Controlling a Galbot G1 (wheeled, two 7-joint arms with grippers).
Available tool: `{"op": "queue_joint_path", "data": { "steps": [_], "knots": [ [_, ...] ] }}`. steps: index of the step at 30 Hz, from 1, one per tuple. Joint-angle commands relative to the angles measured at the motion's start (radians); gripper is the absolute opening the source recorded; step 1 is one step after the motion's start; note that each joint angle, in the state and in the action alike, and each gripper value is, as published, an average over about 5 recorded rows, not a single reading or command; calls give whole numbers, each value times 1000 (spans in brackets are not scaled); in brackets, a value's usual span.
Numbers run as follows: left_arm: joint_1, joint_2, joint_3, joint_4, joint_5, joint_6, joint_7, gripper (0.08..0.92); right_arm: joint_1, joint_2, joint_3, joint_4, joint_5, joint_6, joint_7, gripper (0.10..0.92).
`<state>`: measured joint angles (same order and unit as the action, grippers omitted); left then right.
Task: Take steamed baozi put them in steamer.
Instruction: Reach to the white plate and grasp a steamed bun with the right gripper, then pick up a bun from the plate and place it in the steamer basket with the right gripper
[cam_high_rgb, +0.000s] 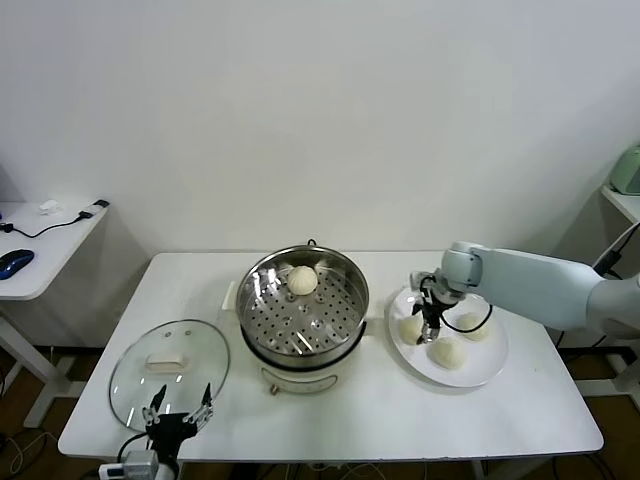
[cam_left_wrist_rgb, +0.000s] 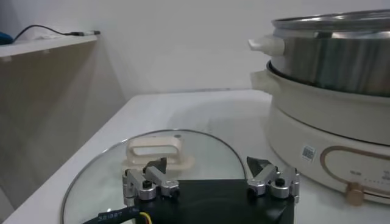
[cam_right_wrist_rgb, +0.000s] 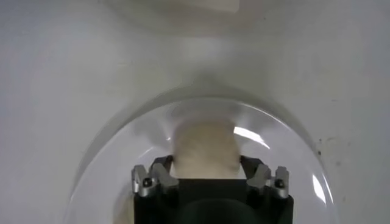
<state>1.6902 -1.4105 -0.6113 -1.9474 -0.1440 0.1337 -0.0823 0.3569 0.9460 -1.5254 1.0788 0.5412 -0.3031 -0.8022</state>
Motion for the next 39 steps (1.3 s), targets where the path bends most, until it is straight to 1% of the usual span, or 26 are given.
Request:
{"op": "queue_joint_path", "data": {
  "steps": [1, 8, 11, 13, 16, 20, 22, 24, 27, 30, 39],
  "knots": [
    [10, -1, -2, -17, 1, 1, 0, 823, 69, -7, -15, 32, 21, 4, -34, 656],
    [22, -7, 0, -45, 1, 5, 2, 823, 478, -40, -250, 124, 147, 58, -131, 645],
    [21, -7, 2, -54, 0, 7, 2, 823, 651, -17, -312, 146, 254, 63, -164, 645],
    [20, -6, 3, -58, -2, 8, 2, 823, 739, 8, -321, 182, 338, 45, -158, 645],
    [19, -4, 6, -65, -3, 9, 2, 823, 817, 58, -306, 271, 453, -4, -109, 645],
    [21, 0, 9, -76, -4, 8, 2, 823, 818, 162, -235, 407, 615, -106, 16, 645],
    [24, 2, 11, -83, -4, 7, 2, 823, 785, 227, -192, 447, 683, -150, 73, 645],
    [25, 4, 11, -89, -4, 6, 2, 823, 742, 290, -161, 462, 721, -176, 112, 645],
    [26, 7, 13, -95, -3, 5, 2, 823, 670, 365, -138, 457, 740, -201, 156, 645],
    [26, 12, 14, -99, -2, 5, 2, 823, 591, 427, -133, 422, 731, -218, 199, 648],
    [27, 14, 18, -89, 2, -1, -1, 823, 400, 535, -131, 221, 591, -239, 272, 645]
  ]
}}
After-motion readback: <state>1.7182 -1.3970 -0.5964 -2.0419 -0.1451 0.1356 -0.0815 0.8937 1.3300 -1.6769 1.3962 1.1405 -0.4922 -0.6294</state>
